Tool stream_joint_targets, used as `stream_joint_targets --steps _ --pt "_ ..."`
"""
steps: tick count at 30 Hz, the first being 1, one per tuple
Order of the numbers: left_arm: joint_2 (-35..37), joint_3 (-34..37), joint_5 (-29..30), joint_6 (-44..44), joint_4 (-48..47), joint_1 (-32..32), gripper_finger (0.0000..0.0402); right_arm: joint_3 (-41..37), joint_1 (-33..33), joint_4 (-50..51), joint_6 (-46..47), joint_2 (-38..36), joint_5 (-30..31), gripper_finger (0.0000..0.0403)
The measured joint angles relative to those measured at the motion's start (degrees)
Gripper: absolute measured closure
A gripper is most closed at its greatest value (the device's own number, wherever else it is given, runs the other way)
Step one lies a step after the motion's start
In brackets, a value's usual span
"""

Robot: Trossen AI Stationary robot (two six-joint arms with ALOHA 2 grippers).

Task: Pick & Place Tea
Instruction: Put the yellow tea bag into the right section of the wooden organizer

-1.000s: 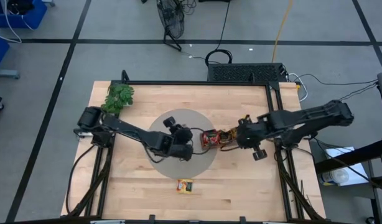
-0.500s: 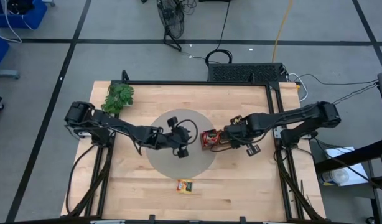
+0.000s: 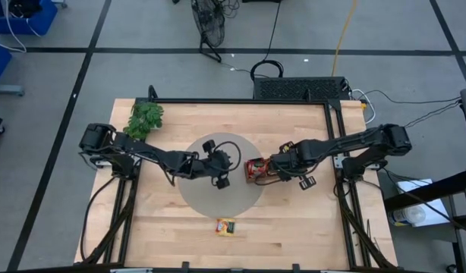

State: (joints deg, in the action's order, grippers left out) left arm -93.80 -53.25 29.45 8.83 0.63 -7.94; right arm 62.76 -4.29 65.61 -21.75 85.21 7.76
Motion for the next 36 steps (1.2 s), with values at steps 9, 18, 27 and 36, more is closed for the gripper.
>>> stream_joint_targets --steps 9,18,27,36 --pt "0.0 0.0 0.0 0.31 0.02 0.15 0.0291 -1.92 -0.02 -4.4 5.4 -0.06 7.23 0.038" --pt "0.0 0.0 -0.02 0.49 0.02 0.17 0.0291 -1.94 -0.91 -4.59 12.0 -0.38 9.33 0.03" --pt "0.0 -0.04 -0.01 0.53 0.04 0.55 0.0291 -1.94 -1.07 -4.11 20.24 -3.02 11.32 0.0286" --pt "-0.02 -0.07 0.0 0.54 0.06 0.81 0.0291 -1.83 -2.2 -2.03 41.0 -14.47 5.67 0.0298"
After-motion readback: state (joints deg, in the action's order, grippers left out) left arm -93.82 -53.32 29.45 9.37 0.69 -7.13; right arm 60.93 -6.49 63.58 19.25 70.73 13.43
